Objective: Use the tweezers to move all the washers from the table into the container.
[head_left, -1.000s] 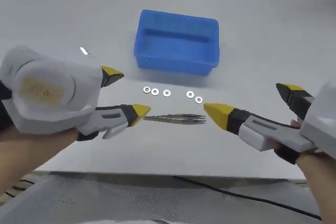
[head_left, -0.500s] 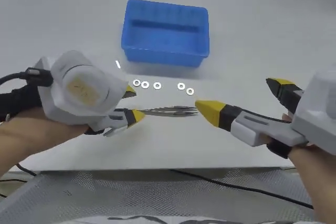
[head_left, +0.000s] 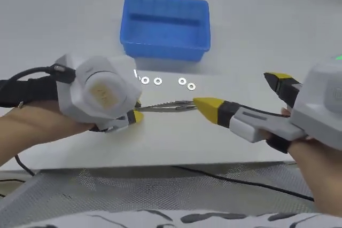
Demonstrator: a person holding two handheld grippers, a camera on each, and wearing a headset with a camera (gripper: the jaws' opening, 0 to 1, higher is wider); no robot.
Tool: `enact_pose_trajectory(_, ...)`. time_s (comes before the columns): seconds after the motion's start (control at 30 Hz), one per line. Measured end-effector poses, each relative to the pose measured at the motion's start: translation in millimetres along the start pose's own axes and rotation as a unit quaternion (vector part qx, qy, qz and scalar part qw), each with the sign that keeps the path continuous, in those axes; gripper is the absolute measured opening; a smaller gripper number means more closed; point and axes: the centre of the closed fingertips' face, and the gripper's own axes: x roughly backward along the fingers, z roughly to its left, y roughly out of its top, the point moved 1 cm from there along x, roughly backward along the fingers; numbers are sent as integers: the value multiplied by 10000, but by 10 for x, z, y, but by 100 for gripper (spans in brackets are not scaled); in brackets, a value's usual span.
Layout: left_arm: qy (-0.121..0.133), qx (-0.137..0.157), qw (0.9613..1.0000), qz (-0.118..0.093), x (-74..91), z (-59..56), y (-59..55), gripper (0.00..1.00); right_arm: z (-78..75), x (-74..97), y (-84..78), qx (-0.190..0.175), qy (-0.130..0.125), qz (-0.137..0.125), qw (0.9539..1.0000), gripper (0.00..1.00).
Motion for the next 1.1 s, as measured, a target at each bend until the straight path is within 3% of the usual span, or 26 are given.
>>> enact_pose_trajectory(0.13,-28,-121,9999,13,-20,17,1,0,117,-10,-40,343,273,144,9989,82)
enact_pose_trajectory(0.23,-36,-175,9998,33,-8,20,4,0,182,-21,-61,663,338,249,9969,78)
enact_pose_trajectory(0.3,-54,-128,9999,-70,40,33,54,0,274,-28,-83,807,599,340,9944,72)
enact_pose_trajectory(0.43,-53,-151,9997,-190,165,47,158,0,411,-67,-103,1081,789,472,9899,63)
enact_pose_trajectory(0.5,-42,-198,9995,-240,217,41,211,0,440,-84,-99,1204,817,458,9883,63)
enact_pose_trajectory(0.6,25,-287,9988,-394,308,39,325,0,440,-122,-126,1594,809,587,9821,63)
enact_pose_trajectory(0.8,122,-349,9972,-646,495,13,521,0,458,-192,-132,1553,964,592,9814,59)
enact_pose_trajectory(1.1,289,-251,9937,-1055,722,28,751,0,676,-319,-142,1654,1385,702,9739,45)
